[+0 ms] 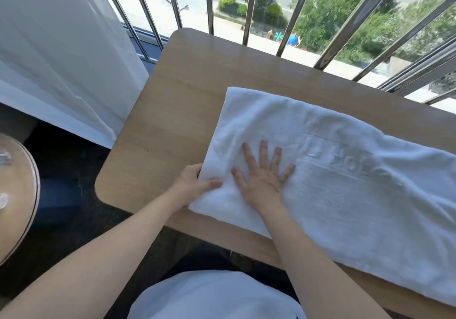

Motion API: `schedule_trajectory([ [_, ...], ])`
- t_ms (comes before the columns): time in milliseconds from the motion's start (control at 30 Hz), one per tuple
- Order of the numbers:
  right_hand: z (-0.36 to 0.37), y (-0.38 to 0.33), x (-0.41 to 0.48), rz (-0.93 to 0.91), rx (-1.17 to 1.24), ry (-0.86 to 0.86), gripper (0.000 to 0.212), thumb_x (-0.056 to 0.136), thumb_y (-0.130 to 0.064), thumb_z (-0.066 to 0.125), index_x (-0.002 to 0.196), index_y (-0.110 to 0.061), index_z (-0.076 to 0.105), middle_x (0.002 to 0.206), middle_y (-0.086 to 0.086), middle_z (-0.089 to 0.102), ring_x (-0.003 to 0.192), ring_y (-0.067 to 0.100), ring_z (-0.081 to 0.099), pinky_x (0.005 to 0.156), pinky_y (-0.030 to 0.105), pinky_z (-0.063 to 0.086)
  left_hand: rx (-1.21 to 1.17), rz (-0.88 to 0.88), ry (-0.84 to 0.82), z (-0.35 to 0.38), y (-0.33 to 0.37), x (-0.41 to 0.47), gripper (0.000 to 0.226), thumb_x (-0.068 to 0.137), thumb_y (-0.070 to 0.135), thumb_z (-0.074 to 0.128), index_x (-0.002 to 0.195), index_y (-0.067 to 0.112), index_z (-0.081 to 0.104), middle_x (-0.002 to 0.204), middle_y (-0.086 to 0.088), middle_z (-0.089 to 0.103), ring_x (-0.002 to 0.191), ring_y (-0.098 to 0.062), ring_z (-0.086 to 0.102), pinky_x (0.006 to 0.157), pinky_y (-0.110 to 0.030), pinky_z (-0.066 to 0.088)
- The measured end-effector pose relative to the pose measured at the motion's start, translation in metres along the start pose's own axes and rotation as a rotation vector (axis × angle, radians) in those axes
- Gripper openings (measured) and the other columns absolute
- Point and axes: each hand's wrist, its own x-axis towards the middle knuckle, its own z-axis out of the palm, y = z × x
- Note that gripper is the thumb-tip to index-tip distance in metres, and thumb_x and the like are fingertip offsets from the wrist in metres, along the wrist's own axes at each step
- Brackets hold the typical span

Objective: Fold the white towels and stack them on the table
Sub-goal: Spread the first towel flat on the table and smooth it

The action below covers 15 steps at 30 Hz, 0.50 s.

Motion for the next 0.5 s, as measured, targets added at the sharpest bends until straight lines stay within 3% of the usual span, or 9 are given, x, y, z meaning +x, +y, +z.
schedule_trajectory([
  [133,-0.007,0.008,-0.003,-0.035,-0.038,0.01,0.068,0.094,-0.072,0.018,0.145,-0.057,-0.023,0.16,-0.009,-0.033,0.146,0.031,-0.034,0.108,0.072,-0.019,-0.02,0.023,0.11,0.003,-0.007,-0.003,0.029,0.078,0.044,0.085,0.098,0.026,0.073,0.093,0.009,0.077,0.082,-0.01,0.075,0.067,-0.028,0.059],
  [233,-0.01,0.014,-0.003,-0.043,-0.073,-0.086,0.067,0.095,-0.073,0.015,0.144,-0.057,-0.028,0.157,-0.01,-0.04,0.144,0.032,-0.037,0.107,0.073,-0.018,0.009,0.039,0.11,0.006,-0.005,-0.003,0.029,0.076,0.045,0.085,0.097,0.026,0.074,0.092,0.009,0.078,0.084,-0.013,0.075,0.069,-0.032,0.061],
  [300,-0.018,0.014,0.0,-0.091,-0.024,-0.092,0.065,0.097,-0.068,0.022,0.149,-0.057,-0.016,0.162,-0.009,-0.03,0.148,0.033,-0.03,0.109,0.071,-0.017,0.097,0.073,0.238,0.007,-0.003,-0.003,0.027,0.074,0.048,0.086,0.09,0.03,0.074,0.086,0.013,0.077,0.077,-0.007,0.073,0.066,-0.031,0.059],
  [367,-0.022,0.024,-0.003,-0.122,0.038,-0.003,0.059,0.101,-0.06,0.029,0.154,-0.052,0.004,0.167,-0.005,-0.013,0.152,0.029,-0.019,0.115,0.065,-0.014,0.201,0.065,0.385,0.012,-0.004,-0.007,0.032,0.07,0.055,0.085,0.088,0.034,0.069,0.082,0.017,0.074,0.07,0.003,0.068,0.058,-0.021,0.051],
  [433,-0.019,0.046,-0.016,-0.066,0.047,0.063,0.059,0.102,-0.057,0.029,0.156,-0.047,0.009,0.168,-0.004,-0.01,0.152,0.024,-0.018,0.118,0.058,-0.015,0.227,0.071,0.484,0.018,-0.009,-0.013,0.043,0.069,0.058,0.085,0.096,0.038,0.06,0.089,0.02,0.069,0.078,0.006,0.065,0.057,-0.014,0.045],
  [500,-0.013,0.07,-0.03,0.011,0.038,0.051,0.061,0.103,-0.057,0.023,0.157,-0.045,-0.003,0.166,-0.006,-0.018,0.151,0.018,-0.024,0.119,0.053,-0.019,0.31,0.135,0.572,0.025,-0.013,-0.016,0.057,0.071,0.057,0.083,0.114,0.034,0.054,0.109,0.018,0.062,0.099,-0.005,0.061,0.073,-0.02,0.047],
])
